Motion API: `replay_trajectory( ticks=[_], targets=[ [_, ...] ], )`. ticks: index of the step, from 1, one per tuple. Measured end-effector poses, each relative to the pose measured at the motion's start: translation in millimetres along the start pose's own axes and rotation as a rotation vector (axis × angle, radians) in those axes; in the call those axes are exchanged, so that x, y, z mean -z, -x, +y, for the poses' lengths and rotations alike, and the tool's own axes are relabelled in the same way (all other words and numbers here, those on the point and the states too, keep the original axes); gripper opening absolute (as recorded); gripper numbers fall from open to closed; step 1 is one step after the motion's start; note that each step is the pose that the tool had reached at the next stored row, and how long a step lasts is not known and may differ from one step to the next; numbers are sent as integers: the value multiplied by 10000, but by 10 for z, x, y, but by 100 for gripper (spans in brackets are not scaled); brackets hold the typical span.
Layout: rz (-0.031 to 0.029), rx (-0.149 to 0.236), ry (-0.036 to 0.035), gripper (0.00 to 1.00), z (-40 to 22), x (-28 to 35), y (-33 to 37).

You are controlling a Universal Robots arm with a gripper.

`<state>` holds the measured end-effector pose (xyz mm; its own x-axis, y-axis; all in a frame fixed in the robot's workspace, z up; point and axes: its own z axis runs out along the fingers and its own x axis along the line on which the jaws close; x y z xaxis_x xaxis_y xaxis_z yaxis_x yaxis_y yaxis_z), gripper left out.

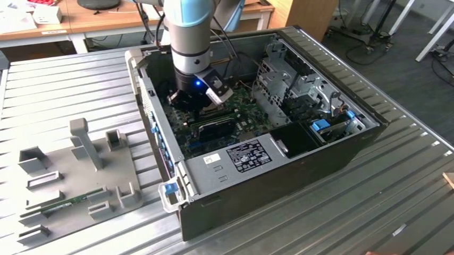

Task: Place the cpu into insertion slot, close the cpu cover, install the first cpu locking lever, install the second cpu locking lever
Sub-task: 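Install the second cpu locking lever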

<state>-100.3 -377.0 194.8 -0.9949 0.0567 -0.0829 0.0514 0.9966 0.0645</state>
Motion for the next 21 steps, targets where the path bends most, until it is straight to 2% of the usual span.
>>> replay_trajectory(
  ticks=[2, 8, 17, 21],
  targets=[
    [-1, 5, -35, 11, 0, 7, 1],
    [-3, 8, -79, 11, 3, 54, 5],
    [-4, 7, -87, 11, 12, 193, 16],
    [-5, 8, -85, 11, 13, 198, 17]
  ],
)
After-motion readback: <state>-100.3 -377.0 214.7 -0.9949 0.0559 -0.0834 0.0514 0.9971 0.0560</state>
